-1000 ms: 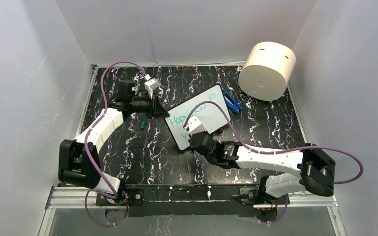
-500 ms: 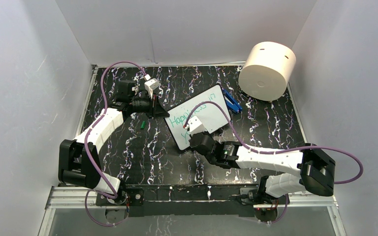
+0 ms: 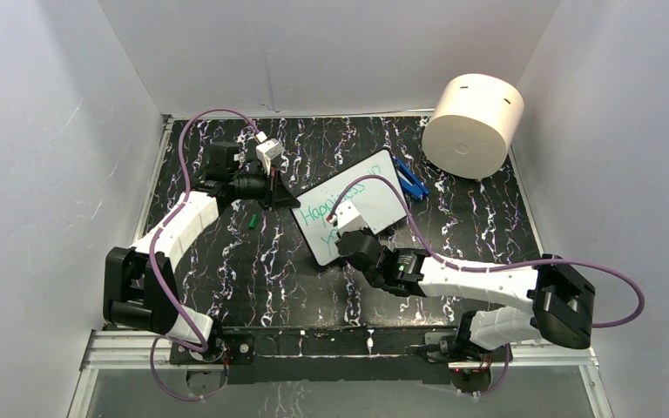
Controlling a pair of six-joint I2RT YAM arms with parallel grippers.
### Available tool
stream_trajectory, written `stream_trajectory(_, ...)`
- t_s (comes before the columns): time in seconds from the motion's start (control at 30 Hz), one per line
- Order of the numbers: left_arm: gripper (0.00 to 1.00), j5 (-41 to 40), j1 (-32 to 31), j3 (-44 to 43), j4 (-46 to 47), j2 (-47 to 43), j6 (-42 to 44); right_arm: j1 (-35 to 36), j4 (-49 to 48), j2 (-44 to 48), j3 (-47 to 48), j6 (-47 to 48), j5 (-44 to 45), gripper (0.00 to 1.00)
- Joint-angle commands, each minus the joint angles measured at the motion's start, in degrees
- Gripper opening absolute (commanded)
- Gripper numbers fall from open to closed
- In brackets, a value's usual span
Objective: Write a sentence on the whiteboard
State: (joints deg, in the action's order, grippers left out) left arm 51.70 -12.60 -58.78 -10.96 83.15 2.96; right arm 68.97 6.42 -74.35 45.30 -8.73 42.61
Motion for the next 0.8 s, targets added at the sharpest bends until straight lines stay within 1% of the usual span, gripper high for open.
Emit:
stream_trajectory(0.0, 0.0, -7.6, -0.3, 0.8, -3.5, 2.5, 3.3, -0.6, -5.3, 1.7, 0.7, 1.1, 1.4, 0.0)
stream_trajectory(0.3, 0.0, -7.5, -0.3, 0.8, -3.5, 2.5, 3.3, -1.3, -4.6, 1.0, 0.7, 1.1, 0.2, 0.0)
stream_trajectory(0.77, 0.0, -7.7, -0.3, 0.7, -3.7, 2.7, 3.4, -1.5, 1.5, 1.0, -0.4, -2.2, -3.5, 0.0)
